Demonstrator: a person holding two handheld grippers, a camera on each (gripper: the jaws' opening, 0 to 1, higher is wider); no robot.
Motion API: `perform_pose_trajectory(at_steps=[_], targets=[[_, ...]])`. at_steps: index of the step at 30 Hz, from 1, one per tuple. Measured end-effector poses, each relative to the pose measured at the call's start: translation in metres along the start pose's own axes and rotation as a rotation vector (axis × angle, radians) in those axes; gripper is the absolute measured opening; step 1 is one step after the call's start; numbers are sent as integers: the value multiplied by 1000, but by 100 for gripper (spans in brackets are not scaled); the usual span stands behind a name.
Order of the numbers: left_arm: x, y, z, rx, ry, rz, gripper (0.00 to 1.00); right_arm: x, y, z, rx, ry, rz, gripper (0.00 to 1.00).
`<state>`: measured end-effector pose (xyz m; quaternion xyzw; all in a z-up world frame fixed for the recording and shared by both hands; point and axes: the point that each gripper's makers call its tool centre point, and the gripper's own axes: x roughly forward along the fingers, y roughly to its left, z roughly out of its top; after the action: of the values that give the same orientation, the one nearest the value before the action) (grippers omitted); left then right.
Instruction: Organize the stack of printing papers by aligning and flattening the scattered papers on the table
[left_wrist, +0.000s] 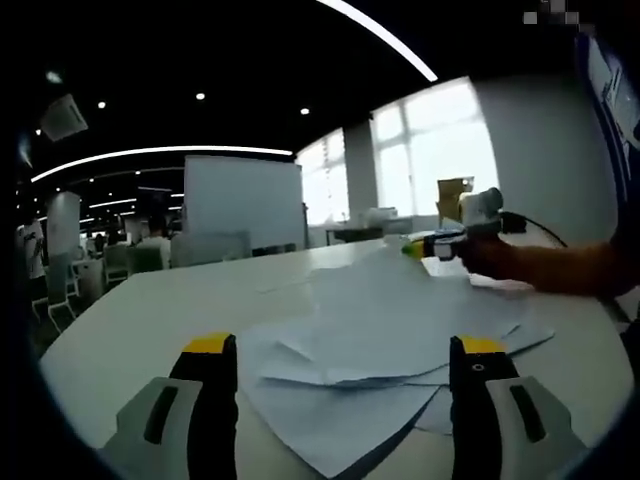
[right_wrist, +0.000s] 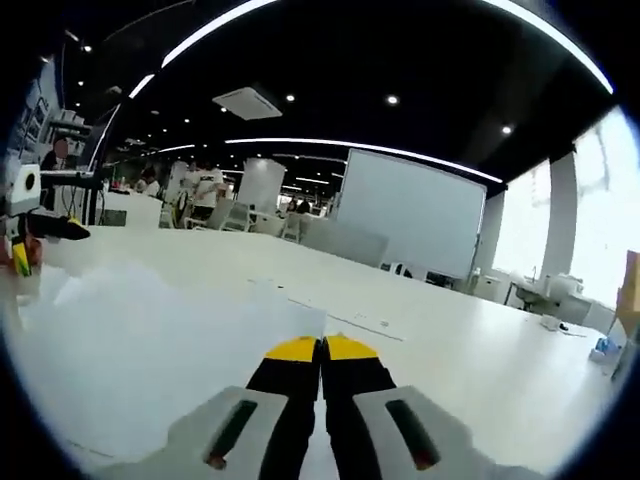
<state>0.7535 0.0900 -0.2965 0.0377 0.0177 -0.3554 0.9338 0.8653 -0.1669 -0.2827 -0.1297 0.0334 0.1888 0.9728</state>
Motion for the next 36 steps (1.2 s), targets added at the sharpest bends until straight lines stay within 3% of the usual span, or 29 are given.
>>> perform_pose_trajectory(at_steps=[21, 36], targets=[[-1, 1, 0, 3, 3, 4, 90, -19, 10, 40, 5, -144, 24, 0], [-1, 3, -1, 3, 6, 8, 90, -14, 0, 49, 1, -184, 30, 0]])
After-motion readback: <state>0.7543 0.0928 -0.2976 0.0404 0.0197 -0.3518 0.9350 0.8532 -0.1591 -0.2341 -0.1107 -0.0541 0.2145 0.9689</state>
